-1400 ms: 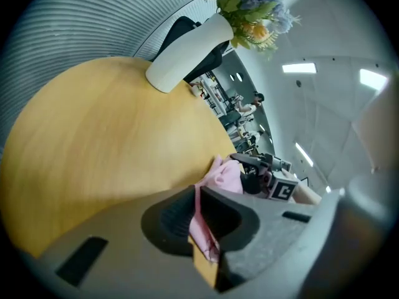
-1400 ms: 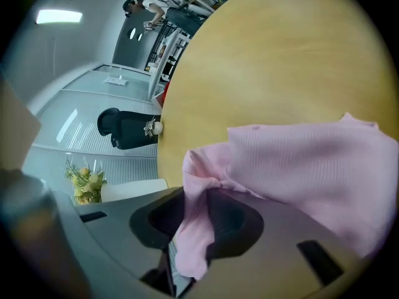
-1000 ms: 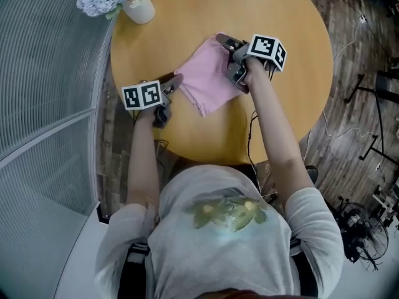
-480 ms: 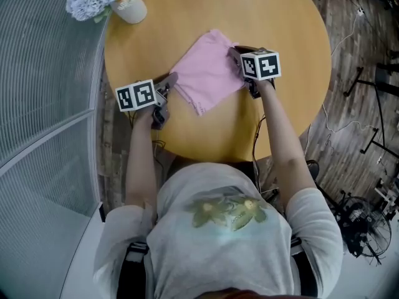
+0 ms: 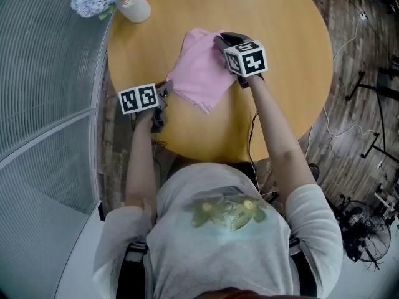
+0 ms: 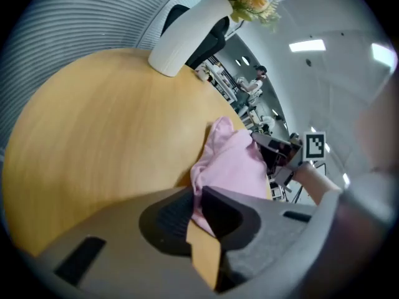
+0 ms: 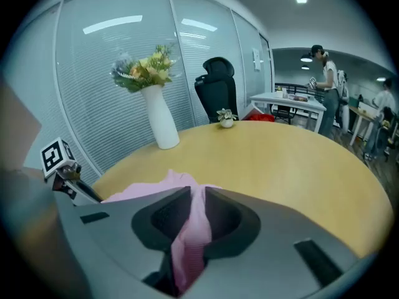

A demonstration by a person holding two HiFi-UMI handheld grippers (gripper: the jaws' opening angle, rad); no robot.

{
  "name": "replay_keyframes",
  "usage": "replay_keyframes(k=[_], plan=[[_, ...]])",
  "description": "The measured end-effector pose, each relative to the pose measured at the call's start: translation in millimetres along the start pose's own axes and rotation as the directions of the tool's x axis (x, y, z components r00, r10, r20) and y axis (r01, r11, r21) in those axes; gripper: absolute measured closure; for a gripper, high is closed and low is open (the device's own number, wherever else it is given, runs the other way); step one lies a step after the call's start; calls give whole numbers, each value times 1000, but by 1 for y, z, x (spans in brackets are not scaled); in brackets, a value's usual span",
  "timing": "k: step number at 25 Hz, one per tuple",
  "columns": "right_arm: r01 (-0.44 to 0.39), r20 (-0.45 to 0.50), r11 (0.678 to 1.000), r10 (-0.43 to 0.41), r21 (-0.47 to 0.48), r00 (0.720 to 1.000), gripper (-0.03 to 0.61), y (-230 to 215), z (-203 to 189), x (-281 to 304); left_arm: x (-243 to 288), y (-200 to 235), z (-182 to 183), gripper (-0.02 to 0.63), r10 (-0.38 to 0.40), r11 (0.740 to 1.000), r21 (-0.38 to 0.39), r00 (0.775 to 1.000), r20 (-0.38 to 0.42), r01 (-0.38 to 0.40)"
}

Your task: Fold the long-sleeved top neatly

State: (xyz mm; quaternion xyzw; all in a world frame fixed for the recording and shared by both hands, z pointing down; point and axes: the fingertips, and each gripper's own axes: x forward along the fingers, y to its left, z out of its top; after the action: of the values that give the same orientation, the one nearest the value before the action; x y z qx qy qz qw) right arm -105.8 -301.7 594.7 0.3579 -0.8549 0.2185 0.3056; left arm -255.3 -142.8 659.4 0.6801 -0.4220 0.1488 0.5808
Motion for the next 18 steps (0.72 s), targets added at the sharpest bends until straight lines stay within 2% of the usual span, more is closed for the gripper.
replay_keyframes(k=[2, 6, 9, 14, 18], plan=[[14, -1, 1000, -14, 28, 1000, 406, -3, -2, 5, 1, -1, -2, 569, 5, 1000, -15, 999, 32, -5], [35, 176, 986, -64, 165, 982, 402, -15, 18, -35, -14, -8, 4, 517, 60, 986, 148, 995, 75, -71], [82, 221, 972, -132, 220, 966, 402, -30, 4, -75, -30, -19, 10, 484, 73, 967, 236, 992, 99, -95], [133, 212, 966, -181, 221, 960, 402, -25, -38, -132, -49, -45, 21, 480, 139, 886, 416, 973, 186, -206], [135, 253, 965, -192, 225, 948, 402, 1, -50, -170, -62, -81, 28, 480, 117, 845, 475, 952, 284, -245]])
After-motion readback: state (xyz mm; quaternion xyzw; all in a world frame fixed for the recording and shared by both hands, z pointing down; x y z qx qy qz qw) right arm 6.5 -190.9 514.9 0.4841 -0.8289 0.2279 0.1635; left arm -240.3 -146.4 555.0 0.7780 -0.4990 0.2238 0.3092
